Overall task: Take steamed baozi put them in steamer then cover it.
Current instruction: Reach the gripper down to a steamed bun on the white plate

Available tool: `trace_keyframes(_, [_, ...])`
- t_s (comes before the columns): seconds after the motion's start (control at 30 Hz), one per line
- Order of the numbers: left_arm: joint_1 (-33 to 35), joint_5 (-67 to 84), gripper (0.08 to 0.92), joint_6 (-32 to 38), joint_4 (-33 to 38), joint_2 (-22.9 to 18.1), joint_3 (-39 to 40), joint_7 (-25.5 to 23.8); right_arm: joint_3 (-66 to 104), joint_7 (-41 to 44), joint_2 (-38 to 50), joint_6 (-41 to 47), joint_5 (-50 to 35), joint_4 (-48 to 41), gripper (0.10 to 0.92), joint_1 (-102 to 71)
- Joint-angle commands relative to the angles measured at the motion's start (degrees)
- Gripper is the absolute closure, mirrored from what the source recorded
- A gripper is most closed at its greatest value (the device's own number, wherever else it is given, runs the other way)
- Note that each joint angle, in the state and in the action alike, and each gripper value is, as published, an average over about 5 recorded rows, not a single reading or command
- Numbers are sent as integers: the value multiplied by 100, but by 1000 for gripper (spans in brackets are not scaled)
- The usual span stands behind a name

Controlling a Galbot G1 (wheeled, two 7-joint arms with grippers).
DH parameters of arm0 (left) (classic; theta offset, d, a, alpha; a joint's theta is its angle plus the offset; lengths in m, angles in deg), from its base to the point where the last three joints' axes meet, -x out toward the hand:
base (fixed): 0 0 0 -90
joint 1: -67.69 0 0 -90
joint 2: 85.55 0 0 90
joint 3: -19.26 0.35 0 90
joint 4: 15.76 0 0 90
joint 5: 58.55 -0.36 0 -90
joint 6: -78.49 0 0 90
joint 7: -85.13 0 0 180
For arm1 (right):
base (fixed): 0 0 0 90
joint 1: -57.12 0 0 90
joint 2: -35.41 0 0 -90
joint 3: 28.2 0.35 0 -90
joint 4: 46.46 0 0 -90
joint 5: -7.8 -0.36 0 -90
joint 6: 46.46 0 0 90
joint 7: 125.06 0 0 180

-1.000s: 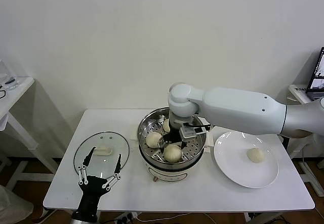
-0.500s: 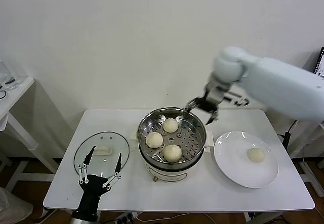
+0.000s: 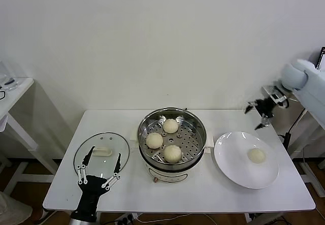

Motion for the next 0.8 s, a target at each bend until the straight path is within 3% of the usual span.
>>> trace_keyframes(0.03, [2, 1, 177, 3, -20, 0, -40, 1, 401, -227, 162, 280, 277, -771, 203, -1145])
trace_keyframes(0.8, [-1, -46, 177, -88, 11, -29, -78, 9, 1096, -673, -175, 234, 450, -791, 203, -1859])
